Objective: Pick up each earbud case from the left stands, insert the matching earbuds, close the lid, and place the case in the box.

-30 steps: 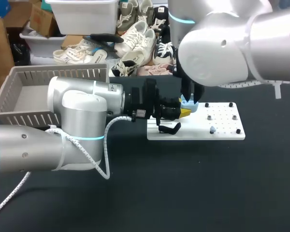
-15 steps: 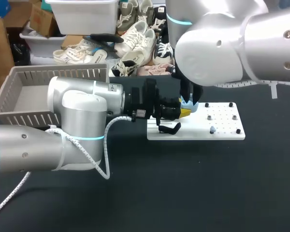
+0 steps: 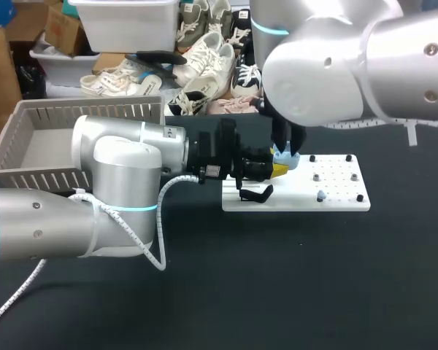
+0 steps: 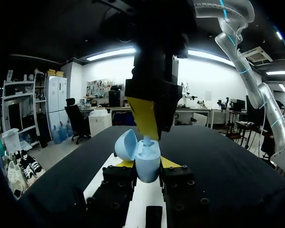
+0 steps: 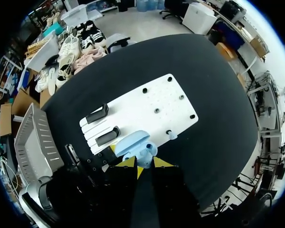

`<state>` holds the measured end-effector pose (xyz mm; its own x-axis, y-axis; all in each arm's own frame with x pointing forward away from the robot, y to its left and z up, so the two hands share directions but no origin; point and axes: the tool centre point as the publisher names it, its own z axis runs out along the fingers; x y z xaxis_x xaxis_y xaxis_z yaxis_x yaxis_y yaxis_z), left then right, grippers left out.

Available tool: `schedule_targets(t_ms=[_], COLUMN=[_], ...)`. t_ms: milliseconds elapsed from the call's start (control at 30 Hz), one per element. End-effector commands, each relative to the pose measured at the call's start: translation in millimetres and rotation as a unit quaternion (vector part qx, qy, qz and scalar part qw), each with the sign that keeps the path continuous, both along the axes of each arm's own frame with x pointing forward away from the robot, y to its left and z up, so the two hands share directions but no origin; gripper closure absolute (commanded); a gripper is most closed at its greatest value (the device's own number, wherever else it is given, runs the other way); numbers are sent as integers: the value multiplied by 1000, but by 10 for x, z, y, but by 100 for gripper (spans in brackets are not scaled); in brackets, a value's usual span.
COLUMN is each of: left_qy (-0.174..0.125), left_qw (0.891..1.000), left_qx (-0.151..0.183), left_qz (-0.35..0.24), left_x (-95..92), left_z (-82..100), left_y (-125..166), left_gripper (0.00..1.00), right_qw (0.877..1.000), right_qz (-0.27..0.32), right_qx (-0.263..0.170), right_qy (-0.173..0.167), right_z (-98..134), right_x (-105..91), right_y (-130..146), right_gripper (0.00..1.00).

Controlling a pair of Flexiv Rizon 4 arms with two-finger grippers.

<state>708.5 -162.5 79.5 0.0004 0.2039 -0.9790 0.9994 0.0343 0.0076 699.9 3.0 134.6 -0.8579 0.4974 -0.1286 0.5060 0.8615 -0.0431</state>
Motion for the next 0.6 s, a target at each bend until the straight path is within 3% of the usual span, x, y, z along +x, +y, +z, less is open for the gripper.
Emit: schedule_targets(t_ms=[33,600], left_qy=[-1,-1], left_qw=[1000,1000], left_qx=[-2,-2], left_qz=[0,0], left_x=[-2,-2], left_z=[-7,-7], left_y=[4,4], left_gripper=[100,100], right_qw=[1000,1000], right_qz=[-2,-5], right_qx=[-1,-1], right_qy=[-2,2], right_z=[31,-4], right_x=[2,24], right_y=[-12,-20], right_gripper=[100,100])
